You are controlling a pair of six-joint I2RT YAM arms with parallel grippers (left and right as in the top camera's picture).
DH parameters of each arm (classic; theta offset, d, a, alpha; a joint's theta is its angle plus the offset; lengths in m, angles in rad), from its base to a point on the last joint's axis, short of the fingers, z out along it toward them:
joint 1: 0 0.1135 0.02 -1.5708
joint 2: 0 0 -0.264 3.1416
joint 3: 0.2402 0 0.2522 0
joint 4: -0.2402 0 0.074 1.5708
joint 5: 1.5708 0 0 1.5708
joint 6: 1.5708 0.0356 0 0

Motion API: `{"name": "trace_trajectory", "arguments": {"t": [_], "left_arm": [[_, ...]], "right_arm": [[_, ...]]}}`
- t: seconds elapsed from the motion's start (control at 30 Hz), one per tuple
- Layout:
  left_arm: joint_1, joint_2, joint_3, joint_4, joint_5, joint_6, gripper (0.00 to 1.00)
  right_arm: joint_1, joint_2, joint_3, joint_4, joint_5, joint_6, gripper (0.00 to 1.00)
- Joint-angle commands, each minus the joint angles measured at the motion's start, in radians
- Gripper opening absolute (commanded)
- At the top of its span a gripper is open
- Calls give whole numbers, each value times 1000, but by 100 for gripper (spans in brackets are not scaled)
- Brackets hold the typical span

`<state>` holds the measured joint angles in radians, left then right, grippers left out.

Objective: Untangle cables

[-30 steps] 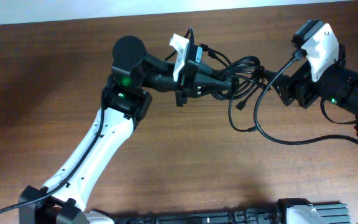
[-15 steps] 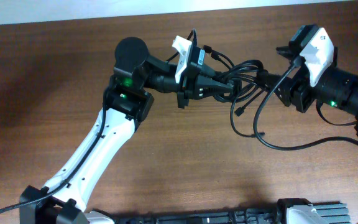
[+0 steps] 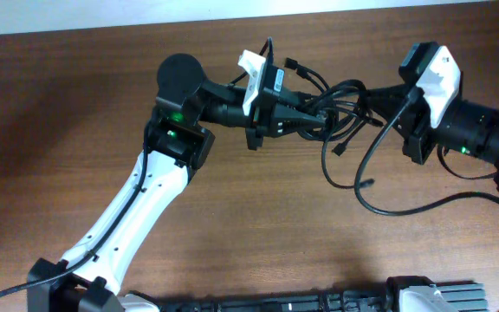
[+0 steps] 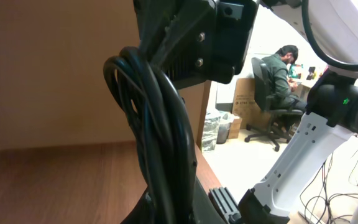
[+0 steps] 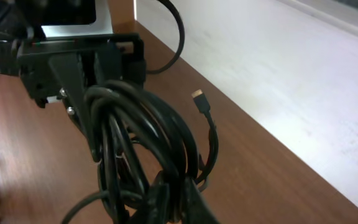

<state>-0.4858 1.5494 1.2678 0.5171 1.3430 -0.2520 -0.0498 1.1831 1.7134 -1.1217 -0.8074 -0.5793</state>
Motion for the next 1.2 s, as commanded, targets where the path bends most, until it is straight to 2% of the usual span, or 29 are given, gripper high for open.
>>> {"name": "trace_trajectory", "arguments": {"t": [0.0, 0.13, 0.33, 0.47, 0.83, 1.17], "left_arm": [[-5, -12, -1, 14, 15, -6, 0], [-3, -12, -1, 13, 15, -8, 0], [9, -12, -1, 13, 36, -55, 0], [9, -12, -1, 13, 89, -55, 0], [-35, -12, -1, 54, 100, -58, 0], [-81, -12, -1, 100, 73, -58, 0]], "right_arm": [[-3, 3, 13, 3, -13, 6, 4], [-3, 3, 13, 5, 7, 6, 4], [-3, 0, 14, 98, 227, 17, 4], [-3, 0, 14, 186, 352, 110, 4], [-3, 40, 13, 195, 338, 151, 4], [-3, 86, 13, 185, 183, 151, 4]]}}
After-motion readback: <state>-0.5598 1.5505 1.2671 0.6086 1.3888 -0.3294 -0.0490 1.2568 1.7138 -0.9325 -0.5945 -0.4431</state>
